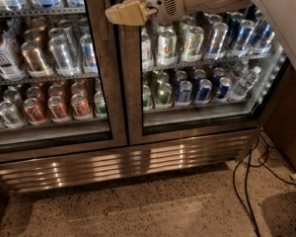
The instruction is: Open right fridge door
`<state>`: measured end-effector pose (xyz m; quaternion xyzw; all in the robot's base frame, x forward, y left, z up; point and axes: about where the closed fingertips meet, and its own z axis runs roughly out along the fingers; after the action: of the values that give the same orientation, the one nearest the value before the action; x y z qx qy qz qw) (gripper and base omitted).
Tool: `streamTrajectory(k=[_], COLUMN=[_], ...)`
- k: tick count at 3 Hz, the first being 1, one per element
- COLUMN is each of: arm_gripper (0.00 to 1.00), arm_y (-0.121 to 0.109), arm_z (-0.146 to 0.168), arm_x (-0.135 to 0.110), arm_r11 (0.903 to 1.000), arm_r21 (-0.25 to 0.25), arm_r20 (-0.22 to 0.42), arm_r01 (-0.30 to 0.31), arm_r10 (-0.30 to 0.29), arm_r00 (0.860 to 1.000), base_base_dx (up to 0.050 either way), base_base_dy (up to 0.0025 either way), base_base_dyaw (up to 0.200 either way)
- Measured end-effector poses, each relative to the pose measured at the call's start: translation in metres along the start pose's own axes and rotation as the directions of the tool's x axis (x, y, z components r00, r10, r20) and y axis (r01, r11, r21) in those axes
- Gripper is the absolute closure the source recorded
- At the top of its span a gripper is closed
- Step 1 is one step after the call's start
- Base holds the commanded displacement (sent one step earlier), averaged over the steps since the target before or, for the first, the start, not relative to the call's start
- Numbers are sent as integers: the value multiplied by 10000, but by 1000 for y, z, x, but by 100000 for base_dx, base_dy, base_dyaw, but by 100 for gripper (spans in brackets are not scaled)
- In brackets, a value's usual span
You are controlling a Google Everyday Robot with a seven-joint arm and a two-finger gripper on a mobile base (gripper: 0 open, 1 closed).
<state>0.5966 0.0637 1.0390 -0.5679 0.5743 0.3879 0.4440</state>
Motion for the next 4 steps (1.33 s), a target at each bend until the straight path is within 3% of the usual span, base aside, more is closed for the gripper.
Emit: streamTrajectory(k=[2,3,4], arm_gripper=[100,100,100], arm_y=[-9,-21,-21], arm_z=[-7,-16,-16], arm_x=[3,5,5], arm_r11=[10000,10000,10000], arm_r21=[-1,-2,-2], arm_r20=[0,0,1], arm_r01=[-1,-1,-1], arm_r10=[1,1,1], arm_r00=[10000,10000,10000], base_base_dx=[0,-5001,0], base_base_dy=[0,3,0], base_base_dyaw=[0,-15,0])
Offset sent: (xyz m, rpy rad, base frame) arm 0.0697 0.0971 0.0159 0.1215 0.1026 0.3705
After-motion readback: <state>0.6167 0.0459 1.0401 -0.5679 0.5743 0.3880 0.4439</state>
